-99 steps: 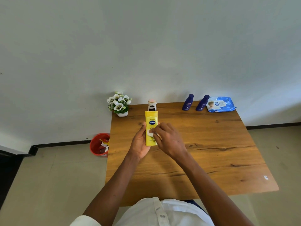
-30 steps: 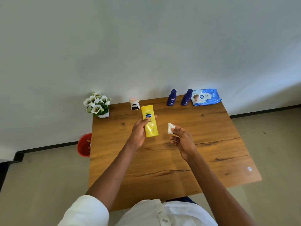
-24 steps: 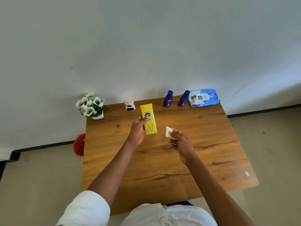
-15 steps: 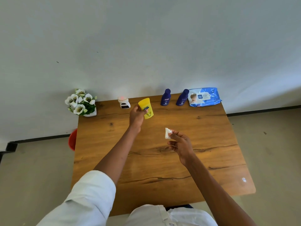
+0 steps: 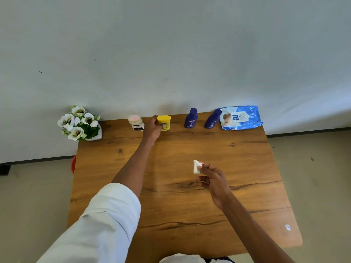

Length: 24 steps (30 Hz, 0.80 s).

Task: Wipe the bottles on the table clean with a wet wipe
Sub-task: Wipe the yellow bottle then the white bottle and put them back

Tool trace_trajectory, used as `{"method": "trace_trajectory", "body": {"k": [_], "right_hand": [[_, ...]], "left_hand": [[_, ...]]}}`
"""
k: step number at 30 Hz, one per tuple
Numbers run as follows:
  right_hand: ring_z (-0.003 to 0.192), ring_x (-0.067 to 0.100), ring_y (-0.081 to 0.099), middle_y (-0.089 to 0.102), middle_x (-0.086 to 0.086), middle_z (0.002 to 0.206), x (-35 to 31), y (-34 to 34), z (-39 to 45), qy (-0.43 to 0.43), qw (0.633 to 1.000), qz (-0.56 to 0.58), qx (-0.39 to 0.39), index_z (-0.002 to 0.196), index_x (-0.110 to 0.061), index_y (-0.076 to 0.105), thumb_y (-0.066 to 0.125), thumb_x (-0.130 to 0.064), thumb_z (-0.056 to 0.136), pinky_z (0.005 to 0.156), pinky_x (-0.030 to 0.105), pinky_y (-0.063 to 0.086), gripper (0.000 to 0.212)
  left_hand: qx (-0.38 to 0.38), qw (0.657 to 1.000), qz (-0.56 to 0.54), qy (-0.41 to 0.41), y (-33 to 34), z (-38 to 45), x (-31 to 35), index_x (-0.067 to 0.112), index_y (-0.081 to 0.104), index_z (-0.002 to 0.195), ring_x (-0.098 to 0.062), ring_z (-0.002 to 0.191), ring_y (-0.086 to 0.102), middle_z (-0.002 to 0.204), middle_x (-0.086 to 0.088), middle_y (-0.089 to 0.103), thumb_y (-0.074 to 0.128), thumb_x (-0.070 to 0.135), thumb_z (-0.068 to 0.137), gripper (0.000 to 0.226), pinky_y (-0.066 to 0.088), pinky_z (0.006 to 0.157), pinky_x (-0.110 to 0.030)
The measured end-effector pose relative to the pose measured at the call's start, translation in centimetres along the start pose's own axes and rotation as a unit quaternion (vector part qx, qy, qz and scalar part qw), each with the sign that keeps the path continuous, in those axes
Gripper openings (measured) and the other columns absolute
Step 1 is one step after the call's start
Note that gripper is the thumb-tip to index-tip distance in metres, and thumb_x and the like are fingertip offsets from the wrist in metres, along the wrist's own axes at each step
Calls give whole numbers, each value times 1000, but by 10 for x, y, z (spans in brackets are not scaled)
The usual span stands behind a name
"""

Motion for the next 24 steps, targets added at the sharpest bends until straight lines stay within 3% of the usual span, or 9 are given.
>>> {"method": "trace_trajectory", "body": {"k": [5, 18, 24], "right_hand": [[66, 18, 59, 65, 5, 87, 3, -8, 3, 11, 1000, -2, 7, 102, -14, 69, 65, -10, 94, 59, 29, 45, 10], [64, 17, 60, 66, 6, 85, -3, 0, 4, 10, 1000, -16, -7, 104, -14, 68, 63, -11, 95, 59, 29, 44, 10], [66, 17, 60, 66, 7, 90, -2, 9, 5, 8, 1000, -10, -13, 105, -14, 70, 64, -10, 95, 60, 30, 43, 13]], "left_hand": [[3, 1000, -22, 0, 7, 7, -1, 9, 56, 134, -20, 113, 57, 130, -7, 62, 66, 10, 94, 41, 42, 86, -29], [8, 997, -63, -52, 11, 5, -5, 10, 43, 144, -26, 133, 50, 146, -9, 51, 64, 3, 93, 55, 42, 93, -30], [52, 990, -114, -65, 11, -17, -31, 13, 51, 141, -20, 128, 54, 139, -3, 57, 61, 0, 93, 51, 46, 94, -28]]}}
Point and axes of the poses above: each hand's wrist, its own z-axis towards the middle knuckle, its own y-axis out of the palm, x = y × z, the point moved 2 cm from there along z, towards the middle knuckle
